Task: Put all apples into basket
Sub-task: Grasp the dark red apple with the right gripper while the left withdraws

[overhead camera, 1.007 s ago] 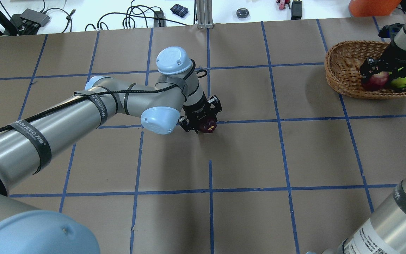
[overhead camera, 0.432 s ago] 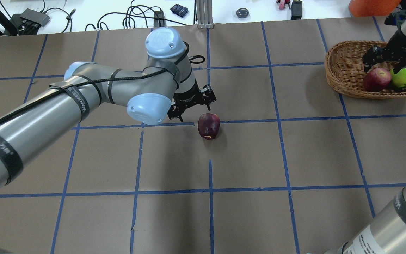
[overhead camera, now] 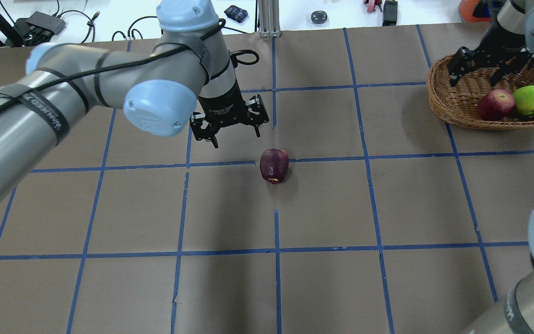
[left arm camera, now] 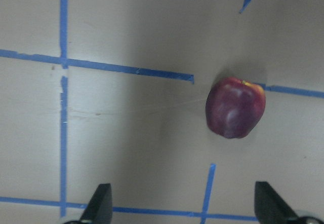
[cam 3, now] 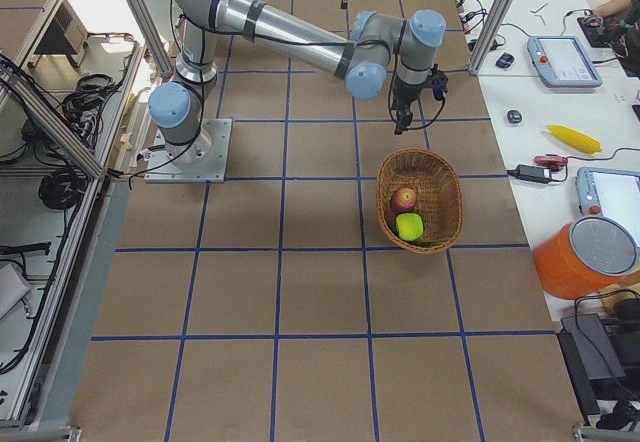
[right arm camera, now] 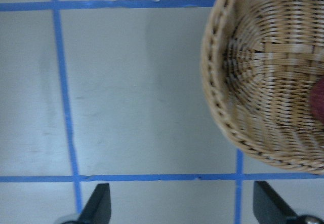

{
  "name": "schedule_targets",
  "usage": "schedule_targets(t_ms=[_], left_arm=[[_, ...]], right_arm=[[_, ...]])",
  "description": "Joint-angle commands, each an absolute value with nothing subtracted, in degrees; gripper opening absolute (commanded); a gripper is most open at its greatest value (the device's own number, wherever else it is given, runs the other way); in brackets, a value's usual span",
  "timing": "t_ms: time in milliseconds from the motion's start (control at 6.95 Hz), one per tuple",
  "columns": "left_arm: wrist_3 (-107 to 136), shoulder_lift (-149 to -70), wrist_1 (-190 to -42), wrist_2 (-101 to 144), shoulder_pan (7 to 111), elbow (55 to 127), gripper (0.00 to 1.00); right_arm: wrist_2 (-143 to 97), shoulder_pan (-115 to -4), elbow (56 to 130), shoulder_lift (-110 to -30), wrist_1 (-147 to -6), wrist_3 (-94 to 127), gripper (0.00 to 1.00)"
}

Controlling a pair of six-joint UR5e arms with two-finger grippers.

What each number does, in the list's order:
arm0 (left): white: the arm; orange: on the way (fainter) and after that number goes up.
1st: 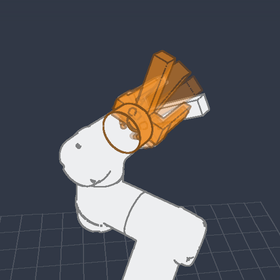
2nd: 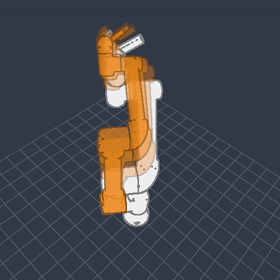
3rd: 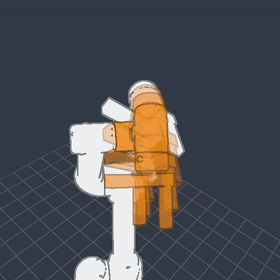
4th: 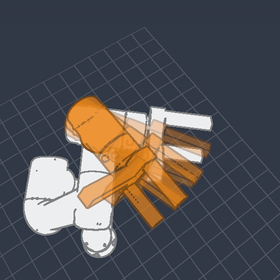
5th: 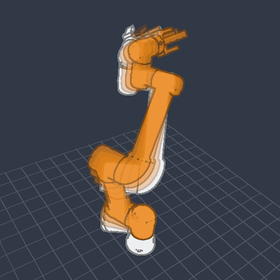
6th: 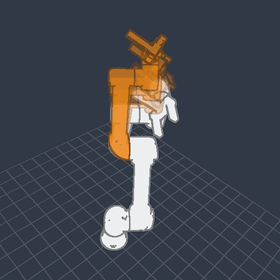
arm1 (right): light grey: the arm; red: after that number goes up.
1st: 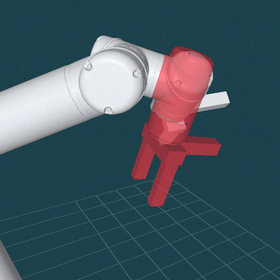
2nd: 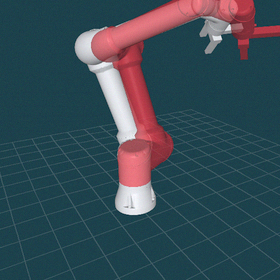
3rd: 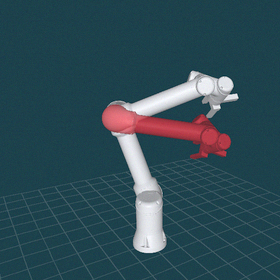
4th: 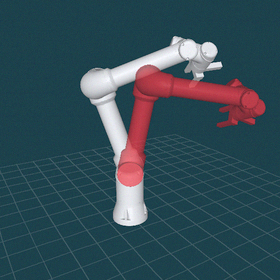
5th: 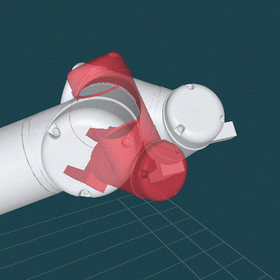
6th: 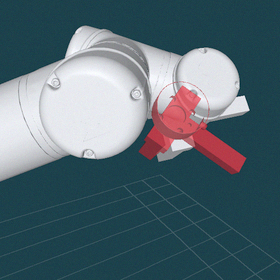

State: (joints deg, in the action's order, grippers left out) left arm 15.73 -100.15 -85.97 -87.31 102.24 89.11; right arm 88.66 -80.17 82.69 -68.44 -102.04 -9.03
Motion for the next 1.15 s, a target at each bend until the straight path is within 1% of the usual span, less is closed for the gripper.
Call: schedule_targets(t_ms=[0,288,432,719,1007], left_arm=[[3.3,-93.5,-90.8,-89.5,97.6,89.3,1.0],[-1.1,-91.1,-90.7,-89.5,95.0,90.1,1.0],[-1.4,-90.4,-86.8,-89.4,94.3,90.1,1.0],[-1.3,-90.2,-83.8,-89.6,94.3,91.2,1.0],[-1.3,-89.6,-83.7,-89.6,94.3,92.2,1.0]], right_arm=[[84.2,-93.3,85.1,-68.9,-101.8,8.4,1.0],[84.1,-100.5,88.9,-67.6,-104.1,14.4,1.0],[83.9,-102.9,90.8,-65.8,-108.3,17.2,1.0],[76.8,-107.6,91.0,-60.2,-115.7,24.4,1.0],[76.7,-108.2,91.4,-58.5,-117.0,25.9,1.0]])
